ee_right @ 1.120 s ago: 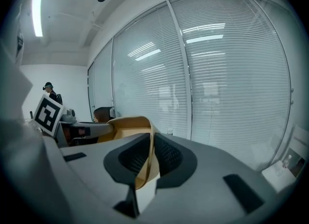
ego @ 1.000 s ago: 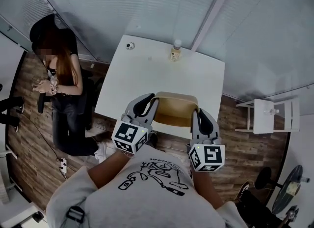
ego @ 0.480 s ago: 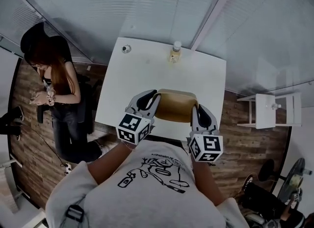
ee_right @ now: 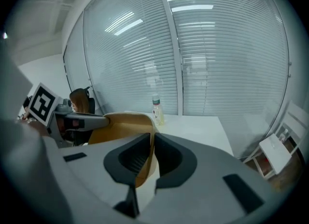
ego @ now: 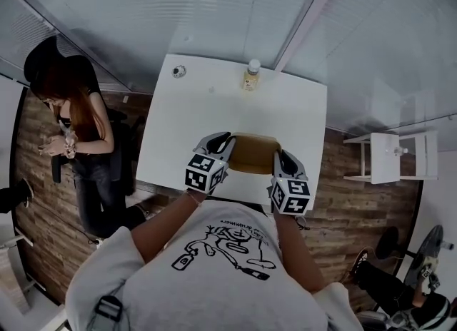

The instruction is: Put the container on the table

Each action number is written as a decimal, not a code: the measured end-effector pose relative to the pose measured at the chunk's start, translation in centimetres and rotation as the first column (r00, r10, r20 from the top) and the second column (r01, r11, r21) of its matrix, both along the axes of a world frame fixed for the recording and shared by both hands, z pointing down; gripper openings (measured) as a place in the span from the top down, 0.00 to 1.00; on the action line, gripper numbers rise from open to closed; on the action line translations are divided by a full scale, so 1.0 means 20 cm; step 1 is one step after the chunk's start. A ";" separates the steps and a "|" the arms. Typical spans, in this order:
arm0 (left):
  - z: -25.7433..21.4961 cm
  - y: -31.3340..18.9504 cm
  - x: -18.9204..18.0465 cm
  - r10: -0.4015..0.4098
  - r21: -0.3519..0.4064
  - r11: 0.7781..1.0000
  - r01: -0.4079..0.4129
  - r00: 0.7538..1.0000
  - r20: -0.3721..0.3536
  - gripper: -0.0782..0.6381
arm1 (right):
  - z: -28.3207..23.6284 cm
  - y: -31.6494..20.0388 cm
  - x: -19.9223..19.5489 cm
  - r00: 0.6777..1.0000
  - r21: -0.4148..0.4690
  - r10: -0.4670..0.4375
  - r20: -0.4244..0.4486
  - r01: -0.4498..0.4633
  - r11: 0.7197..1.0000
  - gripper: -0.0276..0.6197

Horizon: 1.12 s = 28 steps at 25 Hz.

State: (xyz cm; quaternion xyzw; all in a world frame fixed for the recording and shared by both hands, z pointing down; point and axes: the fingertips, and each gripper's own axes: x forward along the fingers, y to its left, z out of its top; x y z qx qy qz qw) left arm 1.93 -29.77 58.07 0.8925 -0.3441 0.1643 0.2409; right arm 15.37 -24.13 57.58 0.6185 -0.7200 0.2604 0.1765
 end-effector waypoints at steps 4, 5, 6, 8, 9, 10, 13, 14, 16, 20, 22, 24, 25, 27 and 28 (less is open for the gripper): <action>0.17 -0.03 0.02 0.003 -0.048 0.999 -0.002 1.000 0.031 0.82 | 0.18 -0.02 0.01 1.000 -0.054 0.003 -0.008 -0.003 0.999 0.93; 0.22 -0.03 0.02 0.005 -0.058 0.998 -0.002 0.999 0.040 0.82 | 0.23 -0.02 0.02 1.000 -0.069 0.006 -0.004 -0.007 0.998 0.93; 0.27 -0.04 0.03 0.009 -0.065 0.998 -0.006 0.999 0.051 0.82 | 0.28 -0.03 0.02 1.000 -0.082 0.010 -0.003 -0.010 0.997 0.93; 0.37 -0.05 0.04 0.018 -0.084 0.996 -0.012 0.998 0.068 0.82 | 0.38 -0.04 0.03 1.000 -0.102 0.017 -0.010 -0.018 0.995 0.93; 0.42 -0.05 0.04 0.016 -0.100 0.995 -0.009 0.997 0.071 0.82 | 0.43 -0.05 0.04 1.000 -0.114 0.020 -0.011 -0.021 0.993 0.93; 0.47 -0.06 0.05 0.012 -0.118 0.993 -0.003 0.997 0.074 0.82 | 0.48 -0.05 0.04 1.000 -0.127 0.024 -0.007 -0.025 0.992 0.93; 0.59 -0.07 0.06 0.006 -0.149 0.989 0.008 0.996 0.094 0.82 | 0.61 -0.06 0.05 0.999 -0.167 0.034 0.007 -0.032 0.985 0.93; 0.63 -0.07 0.06 0.007 -0.156 0.988 0.009 0.995 0.100 0.82 | 0.64 -0.06 0.06 0.999 -0.179 0.036 0.010 -0.033 0.983 0.93; 0.70 -0.07 0.07 0.006 -0.170 0.985 0.013 0.994 0.111 0.82 | 0.70 -0.06 0.06 0.999 -0.201 0.035 0.017 -0.031 0.979 0.93; 0.82 -0.06 0.07 0.003 -0.204 0.979 0.023 0.992 0.128 0.82 | 0.82 -0.05 0.06 0.999 -0.248 0.030 0.028 -0.022 0.969 0.93; 0.86 -0.05 0.07 0.002 -0.226 0.974 0.028 0.991 0.131 0.82 | 0.88 -0.04 0.06 0.999 -0.273 0.032 0.038 -0.021 0.962 0.93; 0.89 -0.03 0.07 0.008 -0.232 0.972 0.024 0.990 0.138 0.82 | 0.91 -0.03 0.07 0.998 -0.291 0.035 0.043 -0.021 0.957 0.93; 0.90 -0.03 0.08 0.010 -0.233 0.972 0.023 0.990 0.142 0.82 | 0.93 -0.02 0.07 0.998 -0.299 0.037 0.044 -0.022 0.954 0.93; 0.92 -0.03 0.08 0.011 -0.237 0.971 0.025 0.989 0.146 0.82 | 0.96 -0.02 0.08 0.998 -0.311 0.041 0.048 -0.024 0.950 0.93; 0.93 -0.03 0.08 0.011 -0.242 0.970 0.026 0.989 0.147 0.82 | 0.97 -0.01 0.08 0.998 -0.315 0.044 0.050 -0.026 0.949 0.93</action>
